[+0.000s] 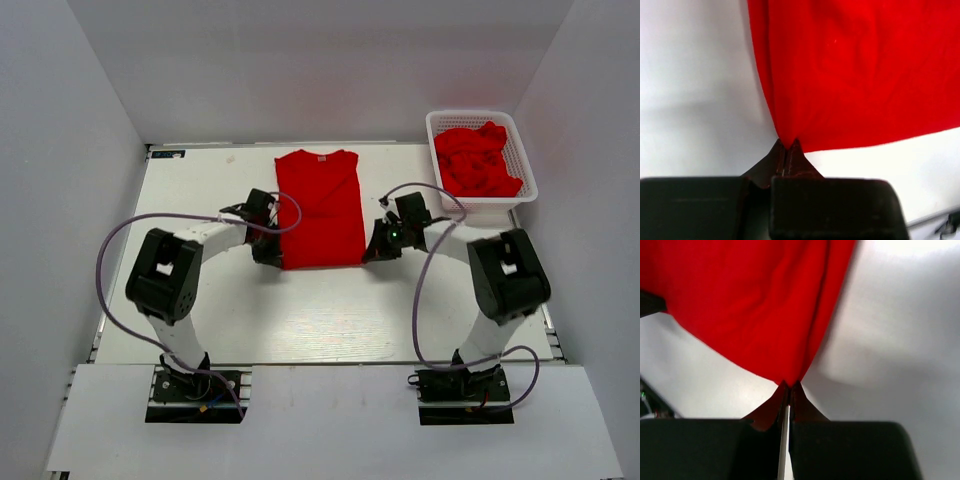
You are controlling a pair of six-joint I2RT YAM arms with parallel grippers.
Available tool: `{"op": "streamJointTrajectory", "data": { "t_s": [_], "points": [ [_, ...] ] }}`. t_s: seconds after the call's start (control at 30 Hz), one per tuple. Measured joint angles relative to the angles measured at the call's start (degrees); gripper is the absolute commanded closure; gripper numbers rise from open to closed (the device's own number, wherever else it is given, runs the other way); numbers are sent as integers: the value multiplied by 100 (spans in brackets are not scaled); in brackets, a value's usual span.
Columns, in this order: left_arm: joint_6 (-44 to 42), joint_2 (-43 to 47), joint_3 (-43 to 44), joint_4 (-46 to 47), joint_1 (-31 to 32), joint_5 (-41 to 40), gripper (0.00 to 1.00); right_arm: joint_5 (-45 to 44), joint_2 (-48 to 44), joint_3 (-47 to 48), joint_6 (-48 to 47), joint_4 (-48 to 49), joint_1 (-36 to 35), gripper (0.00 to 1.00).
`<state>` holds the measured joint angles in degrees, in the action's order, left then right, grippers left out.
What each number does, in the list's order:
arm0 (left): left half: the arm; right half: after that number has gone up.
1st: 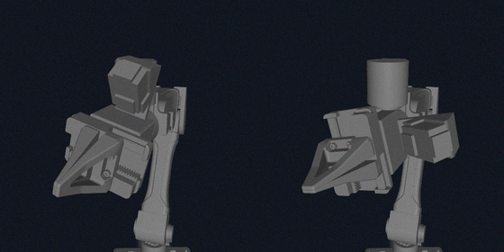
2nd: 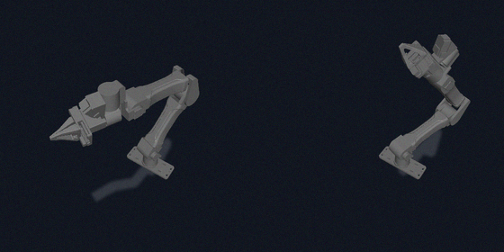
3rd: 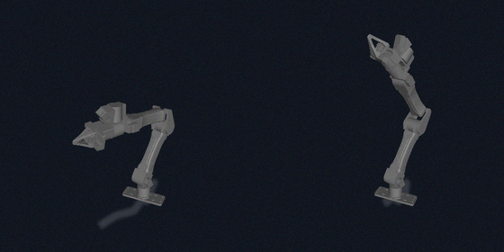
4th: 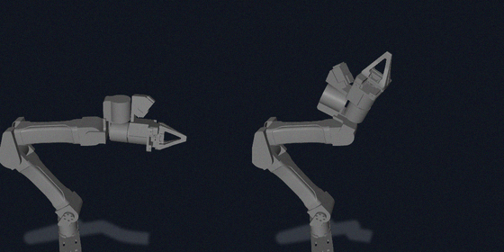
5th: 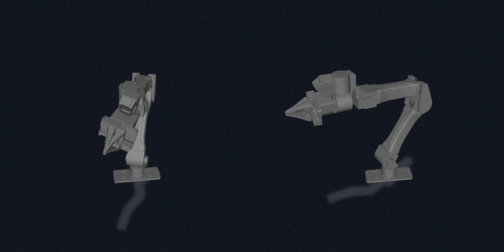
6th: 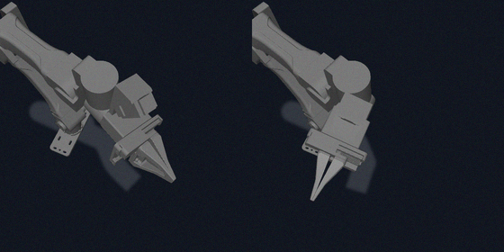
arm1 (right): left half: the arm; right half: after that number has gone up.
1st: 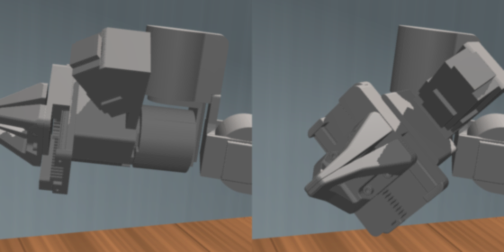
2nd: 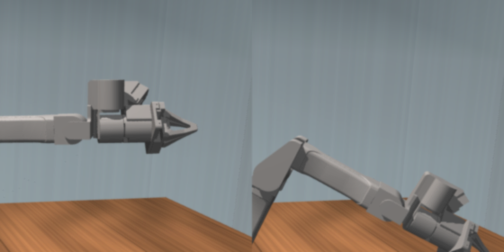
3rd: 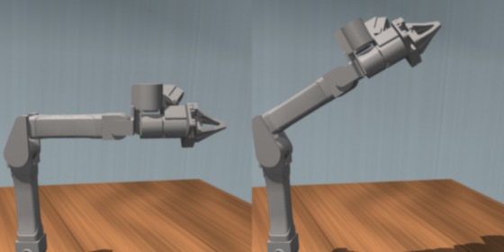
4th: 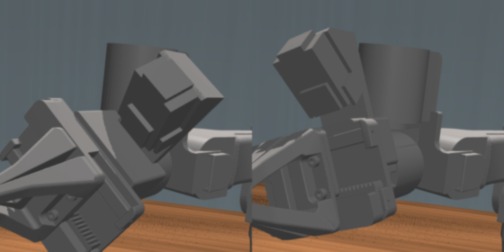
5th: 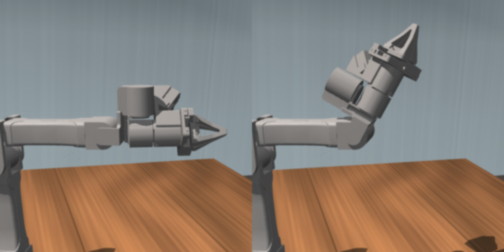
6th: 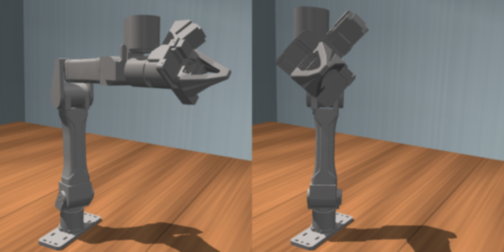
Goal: Fold and stack the t-shirts
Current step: Grab one side of the 2/3 rectangular tshirt with both arms, then fold the long partially folded tshirt into a neat square
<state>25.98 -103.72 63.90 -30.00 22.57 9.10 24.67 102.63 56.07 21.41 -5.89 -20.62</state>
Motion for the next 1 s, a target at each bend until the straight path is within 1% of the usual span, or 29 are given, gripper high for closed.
{"op": "streamJointTrajectory", "data": {
  "t_s": [0.1, 0.23, 0.33, 0.47, 0.57, 0.7, 0.9, 1.0],
  "points": [
    [39, 568, -437, -238, 107, 138, 100, -15, -861, -573, -9, -157, -72, 100],
    [90, 1659, -909, -649, 302, 535, 100, 9, -2343, -1252, -57, -662, -190, 100],
    [103, 2356, -935, -953, 409, 844, 100, 20, -3200, -1447, -114, -1226, -249, 100],
    [144, 2938, -697, -1379, 409, 1019, 100, -4, -3858, -1388, -199, -1875, -271, 100],
    [173, 2997, -313, -1545, 413, 1049, 100, -52, -3998, -1132, -234, -2142, -264, 100],
    [210, 2820, 310, -1665, 409, 903, 100, -328, -3832, -575, -245, -2229, -260, 100],
    [424, 2107, 1296, -1762, 323, 297, 100, -728, -3224, 39, -229, -2059, -216, 100],
    [487, 1517, 1882, -1919, 291, -90, 100, -973, -2761, 433, -221, -2055, -186, 100]
  ]
}}
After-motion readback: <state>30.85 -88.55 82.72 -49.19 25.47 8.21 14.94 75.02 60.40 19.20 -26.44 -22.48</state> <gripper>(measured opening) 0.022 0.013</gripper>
